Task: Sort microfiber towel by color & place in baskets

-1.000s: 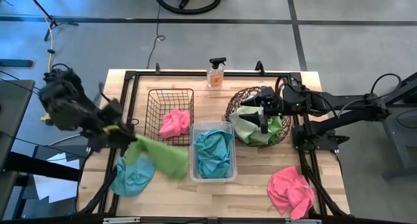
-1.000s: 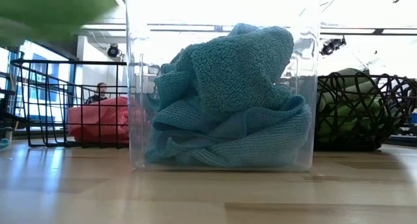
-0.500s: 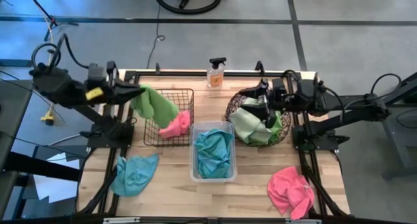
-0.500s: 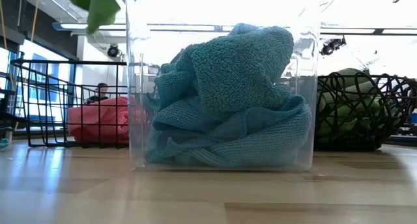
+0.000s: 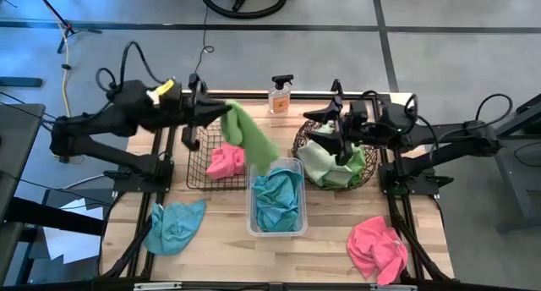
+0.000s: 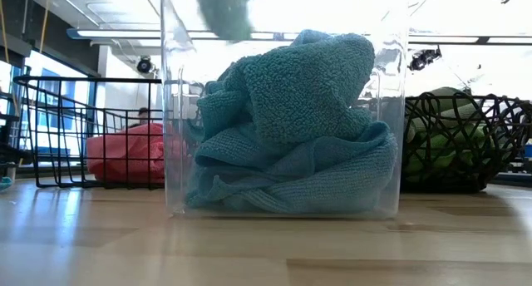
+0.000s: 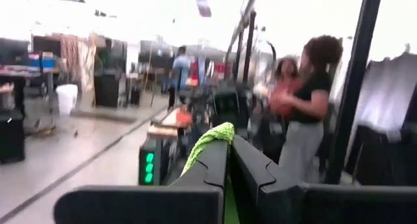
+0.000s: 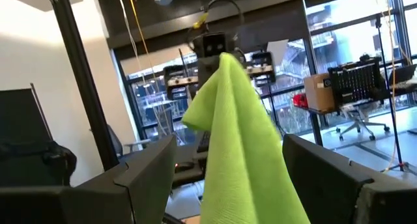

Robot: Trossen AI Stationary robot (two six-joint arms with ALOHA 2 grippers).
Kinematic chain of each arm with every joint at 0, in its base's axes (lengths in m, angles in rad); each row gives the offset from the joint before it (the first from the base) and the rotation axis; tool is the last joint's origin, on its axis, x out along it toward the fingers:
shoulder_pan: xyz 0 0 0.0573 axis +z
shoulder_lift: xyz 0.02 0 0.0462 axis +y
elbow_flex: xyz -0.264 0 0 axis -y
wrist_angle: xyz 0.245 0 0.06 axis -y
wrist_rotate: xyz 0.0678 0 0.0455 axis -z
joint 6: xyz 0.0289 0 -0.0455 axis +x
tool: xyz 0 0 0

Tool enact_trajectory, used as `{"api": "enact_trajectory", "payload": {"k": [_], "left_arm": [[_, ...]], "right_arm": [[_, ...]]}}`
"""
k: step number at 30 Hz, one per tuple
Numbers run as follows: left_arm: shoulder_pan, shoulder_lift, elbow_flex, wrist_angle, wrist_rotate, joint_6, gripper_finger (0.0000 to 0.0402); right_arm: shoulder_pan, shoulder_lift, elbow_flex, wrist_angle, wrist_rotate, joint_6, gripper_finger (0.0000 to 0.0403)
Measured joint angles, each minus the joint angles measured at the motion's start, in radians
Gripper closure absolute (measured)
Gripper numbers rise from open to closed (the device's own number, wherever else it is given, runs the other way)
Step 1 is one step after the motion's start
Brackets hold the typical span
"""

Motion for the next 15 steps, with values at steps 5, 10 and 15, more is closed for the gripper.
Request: {"api": "enact_trajectory", "payload": {"k": [5, 10, 15], "left_arm": [[0.080, 0.020, -0.033, 0.088, 0.159, -0.075, 0.0401], [0.085, 0.045, -0.033, 0.088, 0.184, -0.079, 0.0401], [0.085, 0.083, -0.033, 0.086, 0.183, -0.046, 0.0401]], "right_arm": [[0.000, 0.042, 0.000, 0.051, 0.000, 0.000, 0.0126], [0.000, 0.092, 0.096, -0.078, 0.000, -0.040, 0.0126], [0.000, 0.148, 0.244, -0.297, 0.000, -0.128, 0.0126]]}}
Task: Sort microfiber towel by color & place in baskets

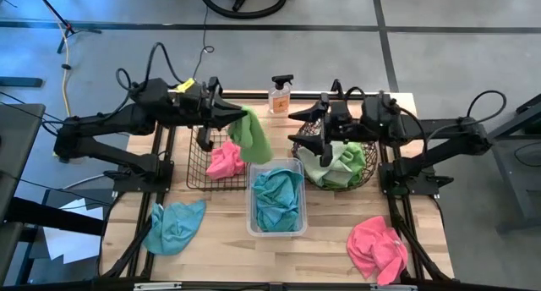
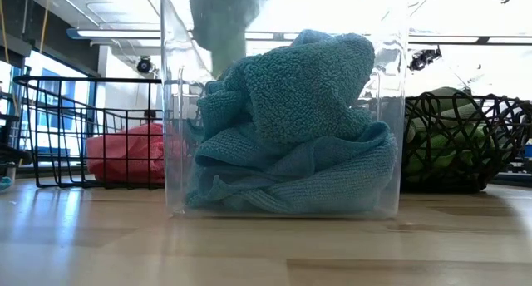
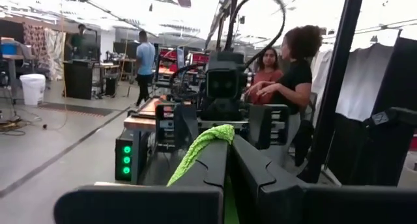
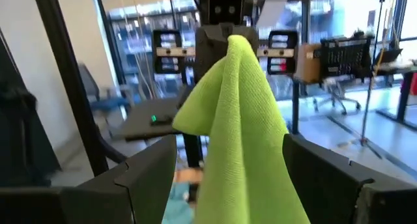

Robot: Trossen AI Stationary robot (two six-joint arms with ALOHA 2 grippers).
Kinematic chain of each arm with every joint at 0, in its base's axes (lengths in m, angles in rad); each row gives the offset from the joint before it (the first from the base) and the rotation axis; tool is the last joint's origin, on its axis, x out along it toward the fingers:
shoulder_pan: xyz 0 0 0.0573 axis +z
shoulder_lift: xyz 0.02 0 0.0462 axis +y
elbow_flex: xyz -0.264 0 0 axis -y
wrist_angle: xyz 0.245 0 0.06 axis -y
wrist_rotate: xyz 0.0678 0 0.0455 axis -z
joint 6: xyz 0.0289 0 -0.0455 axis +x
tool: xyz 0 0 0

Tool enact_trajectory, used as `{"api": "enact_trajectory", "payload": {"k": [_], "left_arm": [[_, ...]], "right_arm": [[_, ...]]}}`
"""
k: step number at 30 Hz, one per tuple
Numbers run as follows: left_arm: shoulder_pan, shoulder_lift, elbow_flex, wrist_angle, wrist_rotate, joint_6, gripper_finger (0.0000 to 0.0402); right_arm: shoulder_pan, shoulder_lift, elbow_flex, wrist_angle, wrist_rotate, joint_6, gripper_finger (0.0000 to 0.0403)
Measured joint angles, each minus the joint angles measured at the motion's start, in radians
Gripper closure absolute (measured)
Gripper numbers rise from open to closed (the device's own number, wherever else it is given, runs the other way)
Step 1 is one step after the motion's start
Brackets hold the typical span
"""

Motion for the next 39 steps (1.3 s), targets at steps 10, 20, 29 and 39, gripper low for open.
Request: {"api": "enact_trajectory", "payload": {"k": [10, 20, 29, 39], "left_arm": [[0.000, 0.038, 0.000, 0.007, 0.000, -0.001, 0.0401], [0.000, 0.082, 0.001, 0.060, -0.001, -0.005, 0.0401], [0.000, 0.104, 0.000, 0.098, -0.001, -0.019, 0.0401], [0.000, 0.104, 0.000, 0.090, -0.016, -0.003, 0.0401]], "right_arm": [[0.000, 0.079, 0.134, -0.118, 0.029, -0.049, 0.0126], [-0.009, 0.212, 0.169, 0.008, 0.034, -0.046, 0.0126], [-0.013, 0.288, 0.170, 0.074, 0.035, -0.025, 0.0126], [-0.013, 0.298, 0.170, 0.106, 0.035, -0.053, 0.0237]]}}
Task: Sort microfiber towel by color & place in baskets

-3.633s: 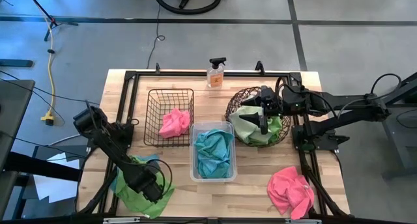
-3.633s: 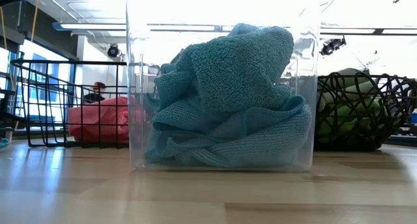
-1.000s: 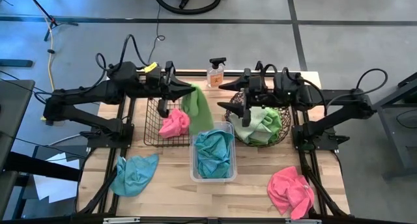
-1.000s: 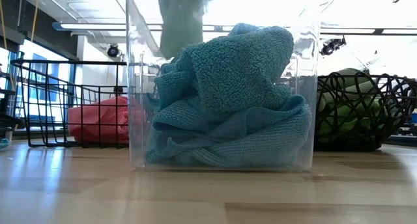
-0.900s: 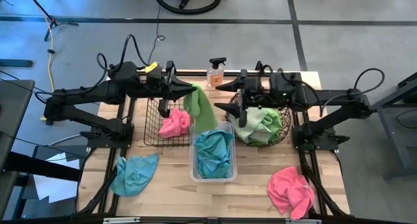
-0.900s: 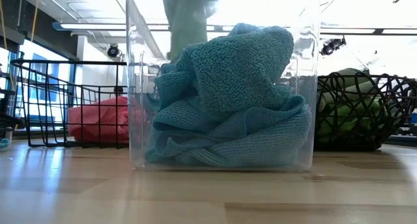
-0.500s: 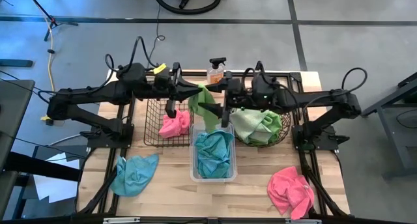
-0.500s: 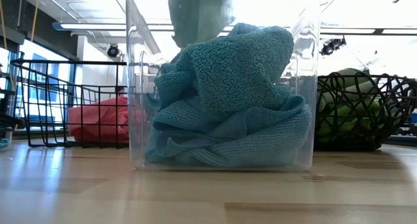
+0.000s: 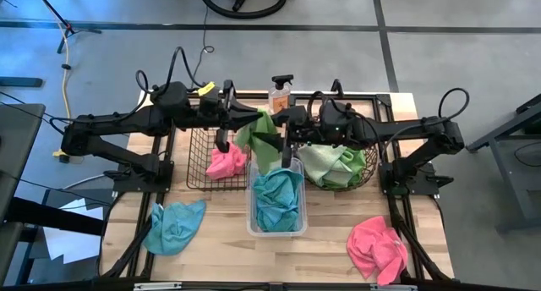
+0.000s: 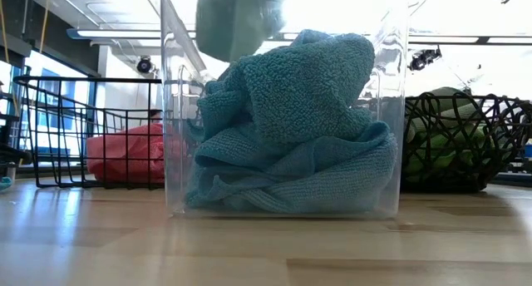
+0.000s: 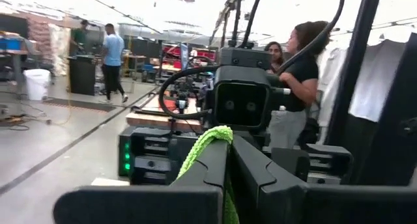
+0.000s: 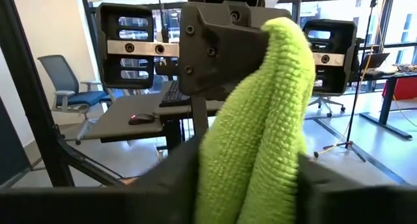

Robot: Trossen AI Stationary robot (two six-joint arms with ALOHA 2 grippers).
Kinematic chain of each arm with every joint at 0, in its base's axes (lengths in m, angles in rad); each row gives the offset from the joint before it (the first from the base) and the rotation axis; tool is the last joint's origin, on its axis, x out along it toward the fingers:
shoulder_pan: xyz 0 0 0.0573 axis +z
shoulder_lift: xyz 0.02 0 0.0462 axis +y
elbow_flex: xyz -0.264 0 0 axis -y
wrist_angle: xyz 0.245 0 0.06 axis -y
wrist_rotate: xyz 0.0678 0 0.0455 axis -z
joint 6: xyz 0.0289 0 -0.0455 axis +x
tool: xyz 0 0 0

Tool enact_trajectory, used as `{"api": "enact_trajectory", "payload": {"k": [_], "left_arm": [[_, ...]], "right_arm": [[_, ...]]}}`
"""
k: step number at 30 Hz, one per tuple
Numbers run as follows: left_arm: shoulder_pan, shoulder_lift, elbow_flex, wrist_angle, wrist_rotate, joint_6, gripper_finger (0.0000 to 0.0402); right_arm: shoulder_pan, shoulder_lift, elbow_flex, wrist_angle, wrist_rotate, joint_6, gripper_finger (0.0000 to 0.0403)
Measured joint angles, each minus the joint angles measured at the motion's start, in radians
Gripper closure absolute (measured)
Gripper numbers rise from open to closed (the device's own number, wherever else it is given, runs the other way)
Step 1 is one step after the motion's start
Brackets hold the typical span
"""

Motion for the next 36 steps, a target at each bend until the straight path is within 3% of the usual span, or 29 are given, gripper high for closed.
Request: {"api": "enact_trajectory", "payload": {"k": [3, 5, 14, 21, 28, 36], "left_arm": [[-0.001, 0.000, 0.000, -0.014, -0.060, 0.011, 0.0395], [0.000, 0.000, 0.000, -0.024, -0.087, 0.012, 0.0385], [0.000, -0.018, 0.000, -0.066, -0.092, 0.029, 0.0305], [0.000, -0.124, 0.000, -0.216, -0.068, 0.000, 0.0248], [0.000, -0.242, 0.001, -0.466, -0.085, 0.009, 0.0238], [0.000, -0.262, 0.001, -0.510, -0.103, -0.005, 0.0238]], "right_arm": [[-0.007, 0.000, 0.000, -0.020, 0.000, -0.002, 0.0353], [-0.017, 0.000, 0.000, -0.040, 0.001, 0.002, 0.0385], [-0.037, -0.009, -0.001, -0.054, -0.011, 0.004, 0.0399], [-0.054, -0.090, -0.002, -0.169, -0.013, -0.037, 0.0400], [-0.060, -0.237, -0.002, -0.442, 0.098, -0.071, 0.0402], [-0.046, -0.402, -0.026, -0.785, 0.234, 0.028, 0.0402]]}}
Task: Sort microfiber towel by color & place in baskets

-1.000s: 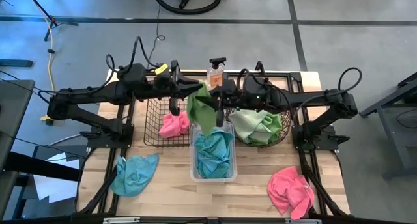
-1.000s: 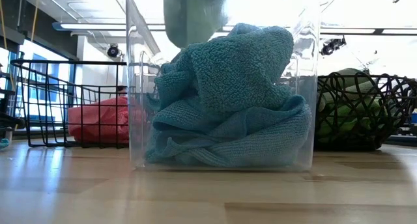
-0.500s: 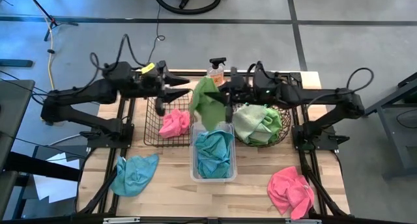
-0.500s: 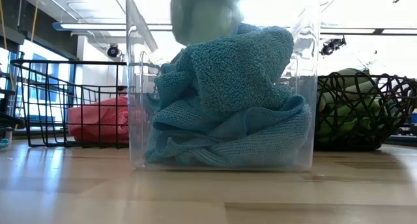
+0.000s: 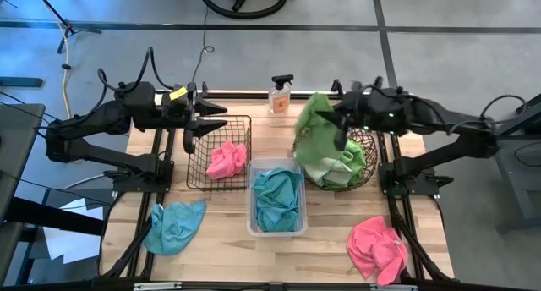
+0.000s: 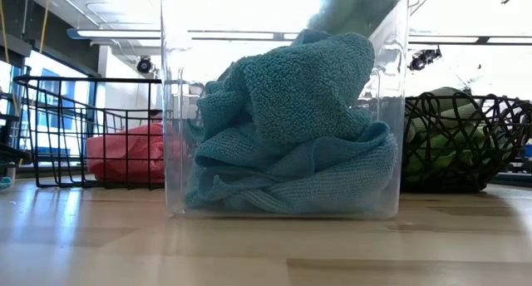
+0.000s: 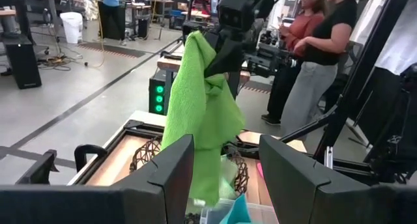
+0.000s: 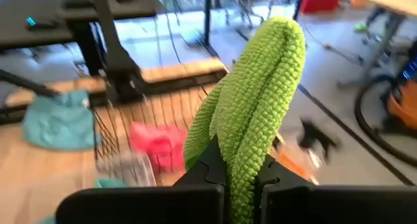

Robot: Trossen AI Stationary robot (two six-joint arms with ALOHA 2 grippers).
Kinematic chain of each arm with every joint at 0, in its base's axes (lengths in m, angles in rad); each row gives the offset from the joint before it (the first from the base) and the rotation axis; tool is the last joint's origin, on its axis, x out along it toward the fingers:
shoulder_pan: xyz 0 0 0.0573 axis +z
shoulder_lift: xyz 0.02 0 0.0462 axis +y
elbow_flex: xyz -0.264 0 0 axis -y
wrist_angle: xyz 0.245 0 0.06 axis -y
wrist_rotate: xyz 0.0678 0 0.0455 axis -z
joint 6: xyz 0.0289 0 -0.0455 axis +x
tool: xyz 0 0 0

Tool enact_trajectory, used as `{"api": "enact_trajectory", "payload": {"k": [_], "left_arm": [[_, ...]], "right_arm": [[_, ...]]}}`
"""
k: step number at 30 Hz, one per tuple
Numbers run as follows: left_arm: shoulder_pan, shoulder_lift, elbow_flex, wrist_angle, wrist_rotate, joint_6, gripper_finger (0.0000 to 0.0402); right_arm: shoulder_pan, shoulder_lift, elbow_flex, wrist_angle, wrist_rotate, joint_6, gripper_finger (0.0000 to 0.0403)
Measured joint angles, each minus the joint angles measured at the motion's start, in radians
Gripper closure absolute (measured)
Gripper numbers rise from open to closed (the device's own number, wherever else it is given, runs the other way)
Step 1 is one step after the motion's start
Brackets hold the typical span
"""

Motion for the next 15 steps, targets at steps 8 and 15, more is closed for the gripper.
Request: {"api": "enact_trajectory", "payload": {"k": [8, 15], "left_arm": [[0.000, 0.000, 0.000, -0.002, 0.000, 0.006, 0.0238], [0.000, 0.000, 0.000, -0.002, 0.000, 0.006, 0.0238]], "right_arm": [[0.075, -0.179, -0.105, -0.187, 0.160, 0.165, 0.0403], [0.073, -0.260, -0.146, -0.182, 0.195, 0.216, 0.0403]]}}
